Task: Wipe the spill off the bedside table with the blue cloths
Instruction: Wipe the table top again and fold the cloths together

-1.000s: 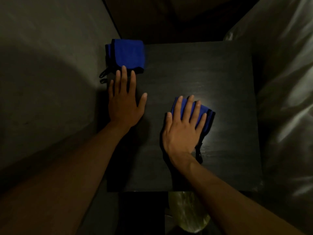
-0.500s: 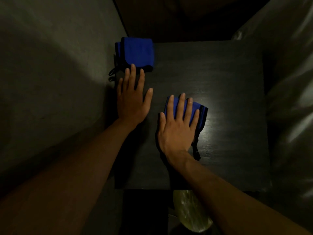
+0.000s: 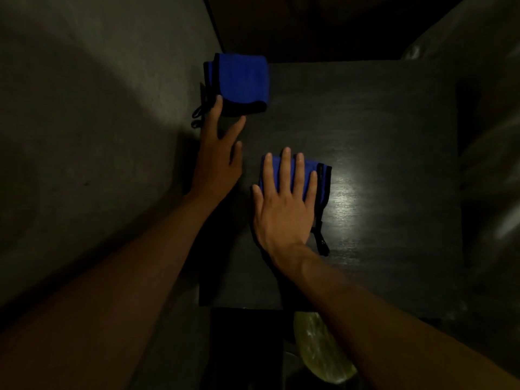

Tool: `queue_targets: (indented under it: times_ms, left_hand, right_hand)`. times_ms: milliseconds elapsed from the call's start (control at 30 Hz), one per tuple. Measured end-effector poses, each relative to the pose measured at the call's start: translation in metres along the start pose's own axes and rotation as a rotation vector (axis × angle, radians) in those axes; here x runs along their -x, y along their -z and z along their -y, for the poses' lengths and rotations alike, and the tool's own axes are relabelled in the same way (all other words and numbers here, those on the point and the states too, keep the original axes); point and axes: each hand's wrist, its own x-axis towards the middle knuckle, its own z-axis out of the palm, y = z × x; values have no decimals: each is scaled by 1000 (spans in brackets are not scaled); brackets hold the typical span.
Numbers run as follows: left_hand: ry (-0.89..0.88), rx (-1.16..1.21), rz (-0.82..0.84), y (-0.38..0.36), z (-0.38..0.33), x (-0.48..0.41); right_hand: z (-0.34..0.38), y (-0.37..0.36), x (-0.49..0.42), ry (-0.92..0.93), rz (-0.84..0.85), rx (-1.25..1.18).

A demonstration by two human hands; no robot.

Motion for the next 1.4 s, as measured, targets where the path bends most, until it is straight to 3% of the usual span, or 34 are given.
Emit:
queue_targets:
  times_ms: [133,433,1033,1400]
  left_hand:
    - [282,84,-116,2,7,12]
    - [582,289,50,-3,4,8]
    - [747,577,226,1,18,-8]
    - [575,433,218,4,18,-3]
  right_hand:
    - [7,-3,0,72,7,-12]
    - [18,-9,1,162,2,-70]
    - [53,-16,32,328,44,-83]
    - [44,-21,46,658,59,-95]
